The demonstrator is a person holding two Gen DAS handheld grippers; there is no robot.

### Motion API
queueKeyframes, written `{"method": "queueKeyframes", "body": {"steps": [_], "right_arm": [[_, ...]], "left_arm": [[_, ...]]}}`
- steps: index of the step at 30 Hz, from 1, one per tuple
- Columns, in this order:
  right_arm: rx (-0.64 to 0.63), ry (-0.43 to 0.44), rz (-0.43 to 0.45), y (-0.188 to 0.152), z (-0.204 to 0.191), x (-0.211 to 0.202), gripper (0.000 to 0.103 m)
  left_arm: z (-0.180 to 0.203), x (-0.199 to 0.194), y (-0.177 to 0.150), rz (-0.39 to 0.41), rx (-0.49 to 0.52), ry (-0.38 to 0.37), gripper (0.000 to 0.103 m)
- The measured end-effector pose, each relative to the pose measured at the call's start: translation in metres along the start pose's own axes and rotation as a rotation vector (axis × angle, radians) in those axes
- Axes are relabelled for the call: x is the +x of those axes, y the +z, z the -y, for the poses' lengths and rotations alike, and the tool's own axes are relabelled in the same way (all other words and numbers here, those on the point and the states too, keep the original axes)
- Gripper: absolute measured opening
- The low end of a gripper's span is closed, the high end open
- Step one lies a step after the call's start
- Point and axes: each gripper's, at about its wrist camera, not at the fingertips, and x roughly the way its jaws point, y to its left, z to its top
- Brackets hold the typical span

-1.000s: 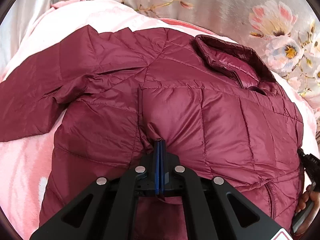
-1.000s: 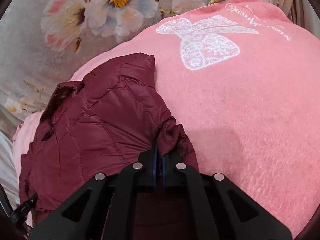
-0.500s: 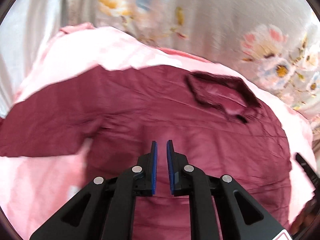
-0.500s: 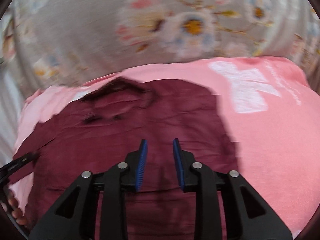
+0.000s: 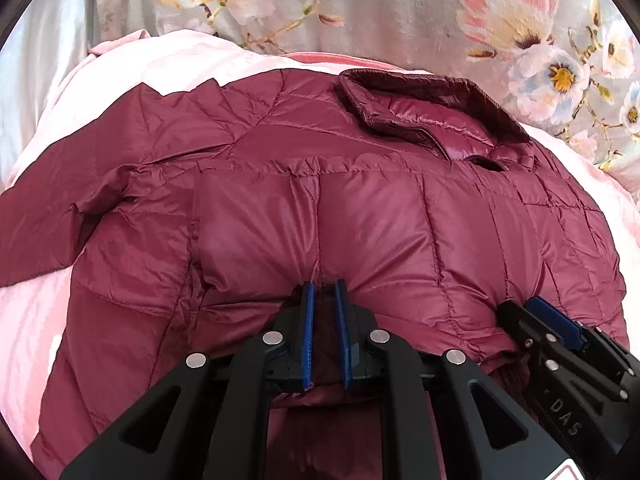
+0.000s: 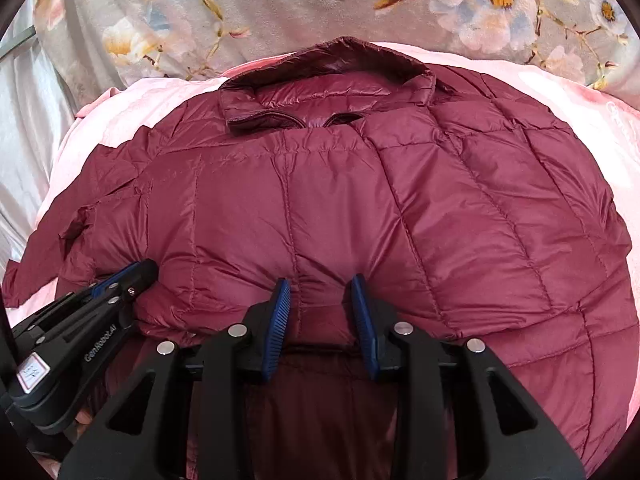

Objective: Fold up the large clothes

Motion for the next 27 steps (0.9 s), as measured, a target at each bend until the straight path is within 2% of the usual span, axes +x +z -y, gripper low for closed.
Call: {"method": "queueKeyframes", "body": {"steps": [5,12,16,18,20,21,22,23,24,27], "right_arm": [[-0.046,-0.059,0.009,-0.002,-0.011,0.002,0.031],[-0.058,-0.075,0.006,-0.003,-0.012,0.003,0.032],[-0.061,-0.076,0.006,-0.002,-0.012,0.003,0.033],[-0.048,-0.059,0.009,-0.002,-0.009,0.000,0.035],[-0.028,-0.059,0.009,-0.004,-0.006,-0.010,0.038],[-0.016,-0.035,0.023,-0.009,-0.005,-0.022,0.042],[-0.009,-0.018,0.035,-0.013,-0.006,-0.030,0.048],[-0.005,-0.006,0.044,-0.017,-0.007,-0.037,0.051],[-0.009,0.007,0.053,-0.023,-0.010,-0.045,0.052],[-0.047,0.012,0.054,-0.038,-0.022,-0.054,0.053]], "left_arm": [[0.001,0.001,0.002,0.005,-0.003,-0.001,0.013],[0.005,0.002,0.002,0.010,0.016,0.012,0.014],[-0.012,-0.007,0.003,0.006,-0.063,-0.038,0.014],[-0.037,-0.022,0.000,-0.023,-0.151,-0.080,0.019],[-0.072,-0.043,-0.004,-0.030,-0.250,-0.143,0.035],[-0.097,-0.058,-0.006,-0.011,-0.302,-0.148,0.052],[-0.121,-0.072,-0.008,0.020,-0.339,-0.126,0.066],[-0.145,-0.084,-0.010,0.051,-0.369,-0.088,0.072],[-0.176,-0.095,-0.011,0.081,-0.404,-0.027,0.072],[-0.267,-0.113,-0.018,0.096,-0.519,0.110,0.072]]}}
